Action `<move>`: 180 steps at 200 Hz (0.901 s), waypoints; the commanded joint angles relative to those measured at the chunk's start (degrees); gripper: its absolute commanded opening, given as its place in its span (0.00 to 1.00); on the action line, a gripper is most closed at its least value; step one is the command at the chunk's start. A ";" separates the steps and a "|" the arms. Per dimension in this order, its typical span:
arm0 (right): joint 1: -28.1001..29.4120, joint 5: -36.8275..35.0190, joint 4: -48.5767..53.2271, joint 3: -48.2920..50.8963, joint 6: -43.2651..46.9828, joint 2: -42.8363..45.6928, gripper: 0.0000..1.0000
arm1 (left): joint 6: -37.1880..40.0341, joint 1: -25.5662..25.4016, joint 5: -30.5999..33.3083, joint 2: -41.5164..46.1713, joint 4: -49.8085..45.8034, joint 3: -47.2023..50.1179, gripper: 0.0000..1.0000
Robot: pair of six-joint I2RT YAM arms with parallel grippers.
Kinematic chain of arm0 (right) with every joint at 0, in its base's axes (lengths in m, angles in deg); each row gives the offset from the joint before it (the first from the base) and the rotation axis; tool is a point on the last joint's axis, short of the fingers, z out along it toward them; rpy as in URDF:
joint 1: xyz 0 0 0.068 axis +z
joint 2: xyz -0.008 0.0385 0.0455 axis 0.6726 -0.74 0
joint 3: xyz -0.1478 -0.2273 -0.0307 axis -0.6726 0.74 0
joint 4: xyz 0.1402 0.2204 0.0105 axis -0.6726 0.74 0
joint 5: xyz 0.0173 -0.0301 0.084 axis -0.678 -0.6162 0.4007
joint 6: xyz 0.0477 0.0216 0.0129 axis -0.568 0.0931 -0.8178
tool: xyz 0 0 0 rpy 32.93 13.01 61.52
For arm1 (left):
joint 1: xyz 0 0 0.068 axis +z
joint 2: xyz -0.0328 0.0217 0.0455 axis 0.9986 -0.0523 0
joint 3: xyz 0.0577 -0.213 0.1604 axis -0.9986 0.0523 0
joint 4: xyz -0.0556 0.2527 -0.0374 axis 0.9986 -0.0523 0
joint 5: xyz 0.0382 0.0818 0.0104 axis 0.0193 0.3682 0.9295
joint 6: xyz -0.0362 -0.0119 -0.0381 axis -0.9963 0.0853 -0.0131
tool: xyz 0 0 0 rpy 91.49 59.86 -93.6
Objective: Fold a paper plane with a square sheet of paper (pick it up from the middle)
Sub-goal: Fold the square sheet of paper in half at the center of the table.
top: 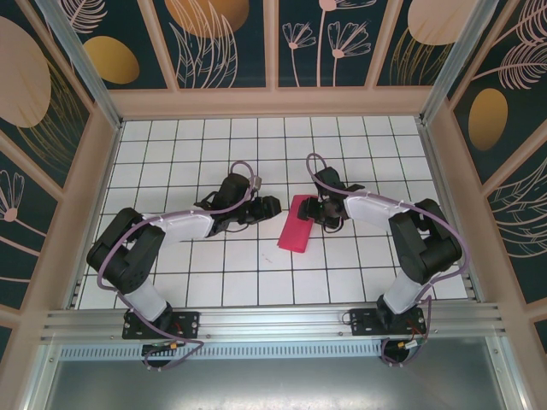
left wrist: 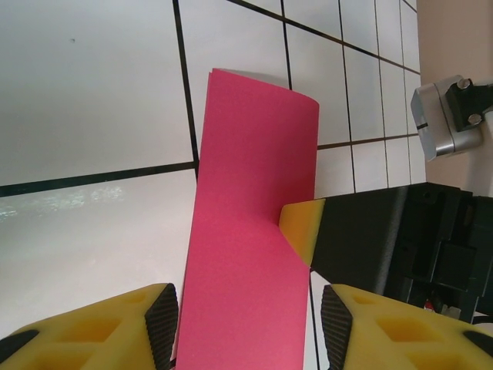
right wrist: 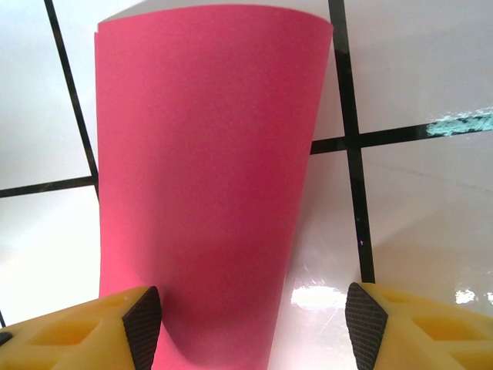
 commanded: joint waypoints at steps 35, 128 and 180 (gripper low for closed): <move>0.19 0.65 2.26 -1.65 1.87 -1.32 0.68 | 0.86 -0.40 -0.84 -0.77 0.58 -1.18 0.54; 0.19 -1.69 2.63 -1.29 -0.37 -1.60 0.68 | 0.86 -0.85 -1.69 -1.98 0.70 -2.46 0.51; 0.28 -0.32 2.28 -0.93 1.46 -2.44 0.67 | 0.77 -1.30 -1.78 -2.02 0.79 -2.80 0.49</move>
